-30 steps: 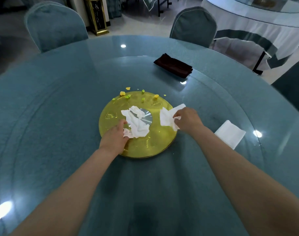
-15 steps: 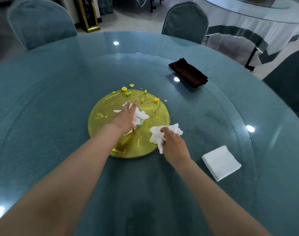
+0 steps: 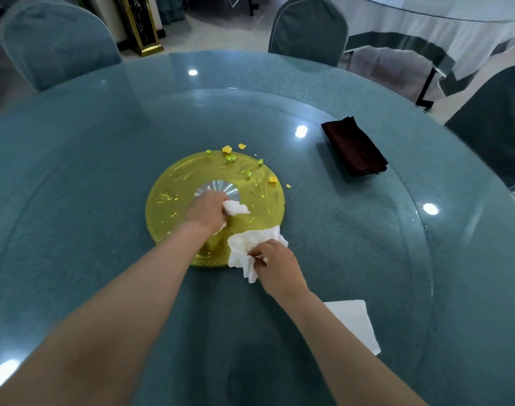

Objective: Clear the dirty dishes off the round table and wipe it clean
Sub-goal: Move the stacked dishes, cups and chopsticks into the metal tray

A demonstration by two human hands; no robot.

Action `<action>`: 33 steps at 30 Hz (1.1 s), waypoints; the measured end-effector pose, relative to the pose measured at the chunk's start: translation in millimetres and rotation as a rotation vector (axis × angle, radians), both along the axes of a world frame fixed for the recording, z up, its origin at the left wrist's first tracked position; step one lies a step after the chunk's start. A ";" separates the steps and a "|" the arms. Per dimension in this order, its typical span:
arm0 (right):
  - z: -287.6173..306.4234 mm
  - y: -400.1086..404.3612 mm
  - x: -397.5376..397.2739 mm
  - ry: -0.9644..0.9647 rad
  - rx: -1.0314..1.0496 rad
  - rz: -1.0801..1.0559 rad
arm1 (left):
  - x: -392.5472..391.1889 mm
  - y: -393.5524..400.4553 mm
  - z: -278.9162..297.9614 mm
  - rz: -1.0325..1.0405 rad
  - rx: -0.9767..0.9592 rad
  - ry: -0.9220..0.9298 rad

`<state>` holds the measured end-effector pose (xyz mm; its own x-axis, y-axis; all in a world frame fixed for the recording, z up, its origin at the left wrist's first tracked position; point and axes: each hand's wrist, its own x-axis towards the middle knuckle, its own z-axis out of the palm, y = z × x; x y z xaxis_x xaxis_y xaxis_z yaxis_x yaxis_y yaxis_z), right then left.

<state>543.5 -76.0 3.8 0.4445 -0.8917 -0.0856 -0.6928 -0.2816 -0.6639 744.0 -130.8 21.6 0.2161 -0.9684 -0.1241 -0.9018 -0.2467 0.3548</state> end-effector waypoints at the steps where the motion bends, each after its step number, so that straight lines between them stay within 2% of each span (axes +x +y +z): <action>1: 1.5 2.9 0.3 -0.030 0.039 -0.051 | -5.6 13.2 -0.2 0.019 -0.013 0.085; 4: 8.5 16.0 -1.4 -0.139 0.115 -0.231 | -26.9 59.4 5.0 0.068 -0.043 0.324; 7: 19.1 31.7 -2.5 -0.273 0.162 -0.349 | -48.0 101.7 14.0 0.033 -0.010 0.622; 10: 34.5 47.6 -0.1 -0.346 0.220 -0.387 | -66.9 132.1 23.8 0.191 0.017 0.978; 12: 43.2 57.8 1.9 -0.377 0.260 -0.363 | -73.5 147.3 28.3 0.225 -0.030 1.109; 15: 50.7 78.2 0.3 -0.416 0.330 -0.282 | -67.3 171.9 33.6 0.192 -0.115 1.058; 17: 47.7 97.2 -7.0 -0.366 0.333 -0.203 | -55.0 188.7 29.6 0.224 -0.133 0.994; 21: 25.1 142.4 -29.8 0.074 0.042 0.160 | -31.4 226.7 10.0 0.220 -0.150 0.740; 24: 16.8 174.6 -33.5 0.278 -0.035 0.404 | -22.3 256.3 4.6 0.271 -0.202 0.628; 29: 19.7 204.5 -17.8 0.348 -0.053 0.374 | -10.2 301.8 2.0 0.319 -0.265 0.529; 33: 23.4 217.0 8.6 0.397 0.026 0.349 | -5.6 337.4 5.1 0.354 -0.355 0.463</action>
